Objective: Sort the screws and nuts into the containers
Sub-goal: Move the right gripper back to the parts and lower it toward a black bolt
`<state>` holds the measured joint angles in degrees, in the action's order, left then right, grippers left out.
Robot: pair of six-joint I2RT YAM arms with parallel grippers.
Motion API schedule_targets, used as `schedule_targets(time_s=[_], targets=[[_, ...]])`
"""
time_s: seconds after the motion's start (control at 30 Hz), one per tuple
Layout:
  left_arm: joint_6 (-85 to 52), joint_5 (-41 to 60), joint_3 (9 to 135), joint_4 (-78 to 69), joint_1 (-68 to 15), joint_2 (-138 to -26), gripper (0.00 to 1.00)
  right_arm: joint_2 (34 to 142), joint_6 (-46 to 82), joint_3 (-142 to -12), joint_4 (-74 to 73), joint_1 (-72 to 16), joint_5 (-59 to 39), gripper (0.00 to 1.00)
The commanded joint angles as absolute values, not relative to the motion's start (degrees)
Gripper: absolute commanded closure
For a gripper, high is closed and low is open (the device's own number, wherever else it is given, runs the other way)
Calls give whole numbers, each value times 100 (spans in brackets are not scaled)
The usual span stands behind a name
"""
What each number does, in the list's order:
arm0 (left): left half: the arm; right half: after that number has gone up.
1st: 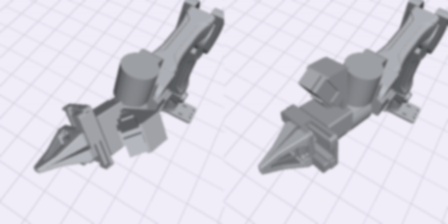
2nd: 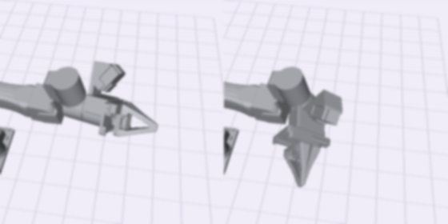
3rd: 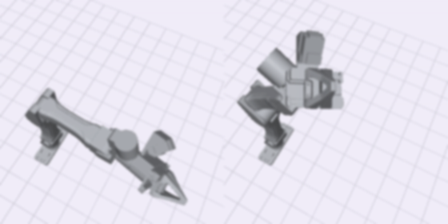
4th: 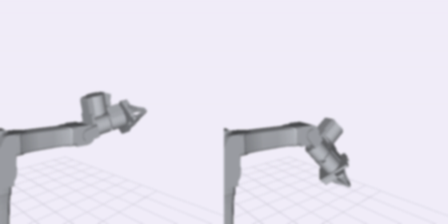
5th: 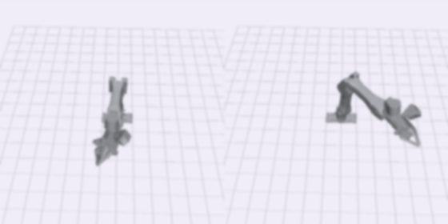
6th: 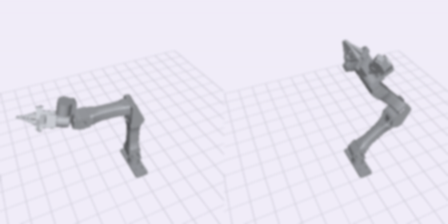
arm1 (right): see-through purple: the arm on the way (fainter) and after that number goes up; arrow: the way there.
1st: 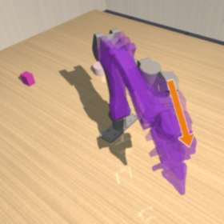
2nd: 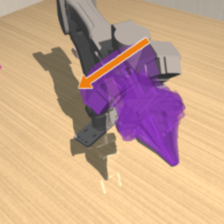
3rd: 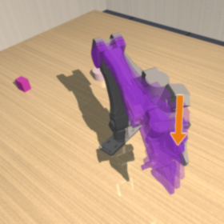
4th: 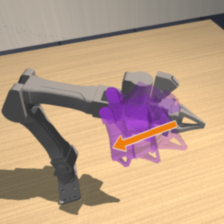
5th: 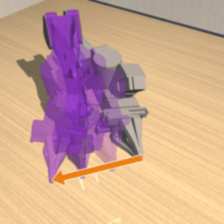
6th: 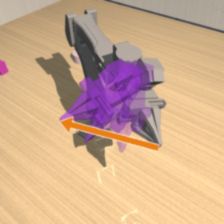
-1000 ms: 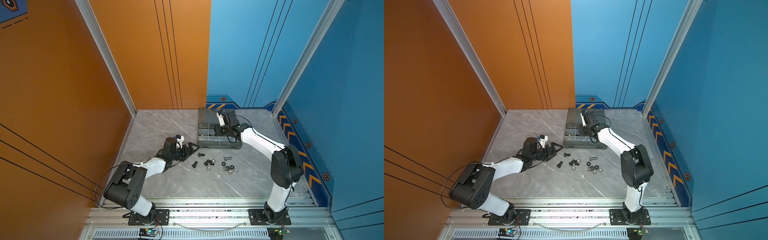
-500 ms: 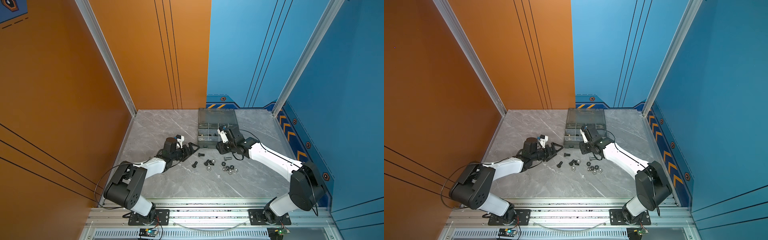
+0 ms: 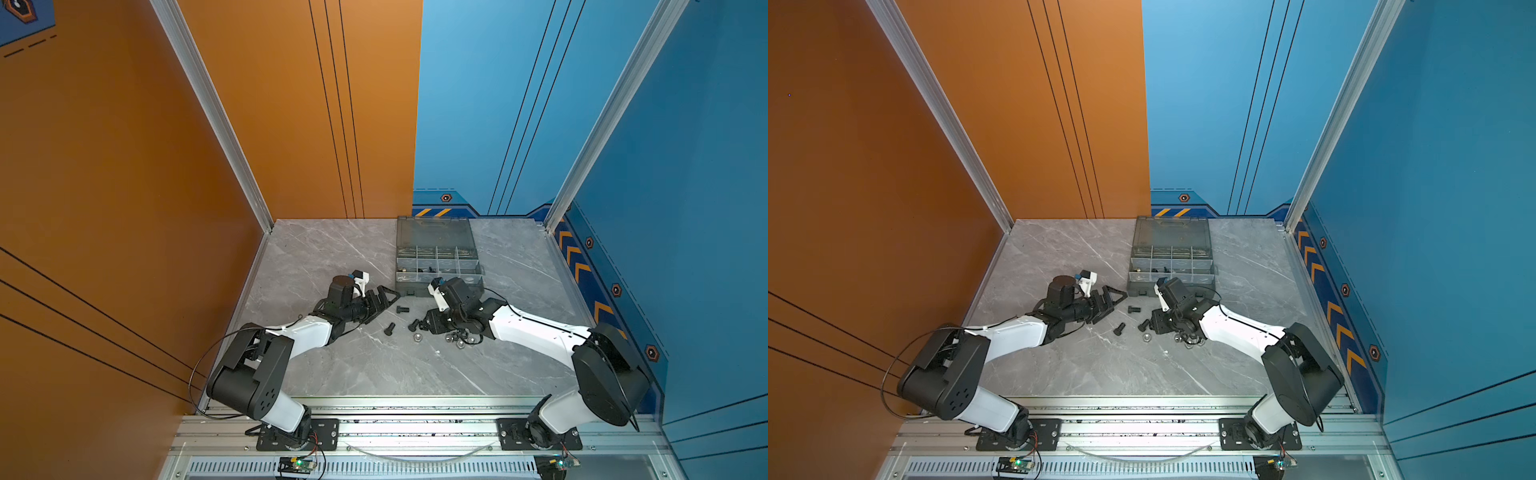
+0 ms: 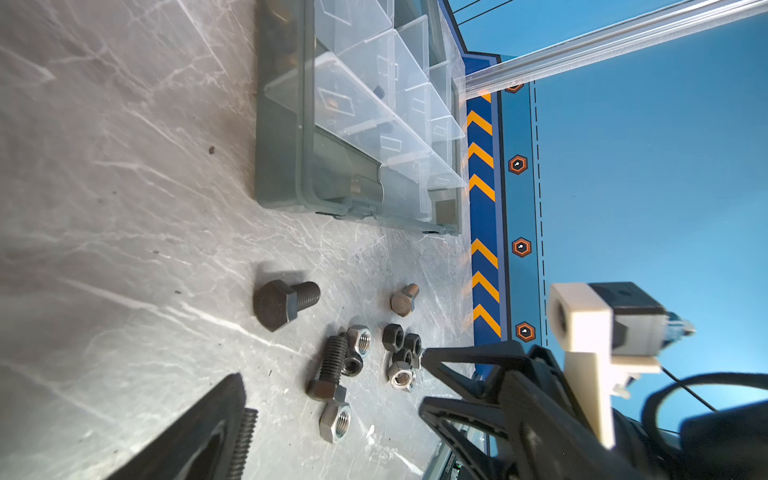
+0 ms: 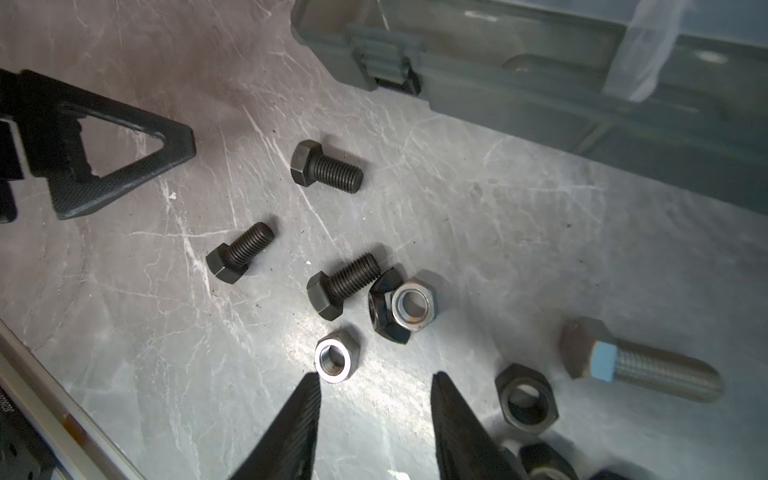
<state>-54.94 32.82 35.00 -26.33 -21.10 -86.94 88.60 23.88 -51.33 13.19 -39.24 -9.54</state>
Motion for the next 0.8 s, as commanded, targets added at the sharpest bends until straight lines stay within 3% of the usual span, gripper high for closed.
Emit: schedule_targets(time_s=[0.0,0.77], targets=[[-5412,3152,3333,-2528,-2168,-8486,2,9060,2656,-4981,808,-3955,-1227,54],[-5291,2990,3287,-2228,-2294,-8297,2,9647,2949,-4716,194,-3973,-1422,54]])
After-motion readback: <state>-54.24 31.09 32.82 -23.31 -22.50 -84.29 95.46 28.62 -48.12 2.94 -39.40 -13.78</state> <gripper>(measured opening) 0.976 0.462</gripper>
